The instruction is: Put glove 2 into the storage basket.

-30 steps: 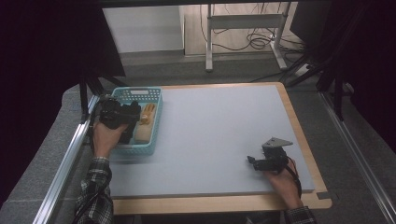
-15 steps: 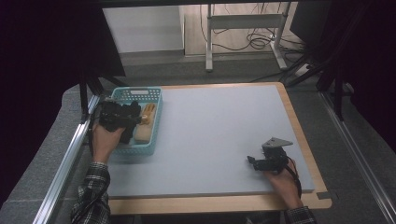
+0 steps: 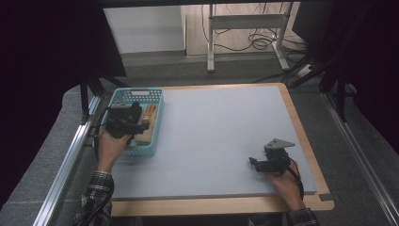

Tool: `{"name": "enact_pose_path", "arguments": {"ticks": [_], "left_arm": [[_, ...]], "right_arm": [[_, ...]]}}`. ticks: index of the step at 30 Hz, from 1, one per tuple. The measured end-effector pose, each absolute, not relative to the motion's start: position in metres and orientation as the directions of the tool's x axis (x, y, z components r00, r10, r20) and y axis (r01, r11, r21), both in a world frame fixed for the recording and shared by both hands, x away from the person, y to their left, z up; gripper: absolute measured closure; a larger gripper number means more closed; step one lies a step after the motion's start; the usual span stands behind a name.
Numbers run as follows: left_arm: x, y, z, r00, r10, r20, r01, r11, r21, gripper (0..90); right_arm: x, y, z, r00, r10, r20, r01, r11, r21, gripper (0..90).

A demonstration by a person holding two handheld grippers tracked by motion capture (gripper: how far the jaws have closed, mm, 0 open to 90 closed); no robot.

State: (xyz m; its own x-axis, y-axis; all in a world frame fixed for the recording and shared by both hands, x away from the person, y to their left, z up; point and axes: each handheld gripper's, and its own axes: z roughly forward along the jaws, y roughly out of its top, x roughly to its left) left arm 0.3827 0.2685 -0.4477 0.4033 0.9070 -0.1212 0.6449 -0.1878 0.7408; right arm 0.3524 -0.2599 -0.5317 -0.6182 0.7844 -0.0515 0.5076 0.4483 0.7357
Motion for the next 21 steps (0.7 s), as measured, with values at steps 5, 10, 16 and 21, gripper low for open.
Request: {"name": "enact_pose_path", "arguments": {"ticks": [5, 10, 16, 21], "left_arm": [[0.376, 0.256, -0.447, 0.44, 0.89, -0.119, 0.625, -0.208, 0.753, 0.6], [0.37, 0.245, -0.447, 0.474, 0.873, -0.117, 0.603, -0.225, 0.765, 0.6], [0.362, 0.228, -0.447, 0.515, 0.85, -0.109, 0.582, -0.254, 0.772, 0.7], [0.356, 0.212, -0.45, 0.552, 0.826, -0.111, 0.566, -0.274, 0.777, 0.7]], "right_arm": [[0.352, -0.26, -0.532, -0.618, 0.784, -0.052, 0.508, 0.449, 0.735, 19.5], [0.352, -0.26, -0.532, -0.618, 0.784, -0.052, 0.507, 0.449, 0.735, 19.5], [0.352, -0.26, -0.532, -0.618, 0.784, -0.052, 0.508, 0.449, 0.735, 19.5], [0.352, -0.26, -0.532, -0.618, 0.784, -0.052, 0.507, 0.449, 0.735, 19.5]]}}
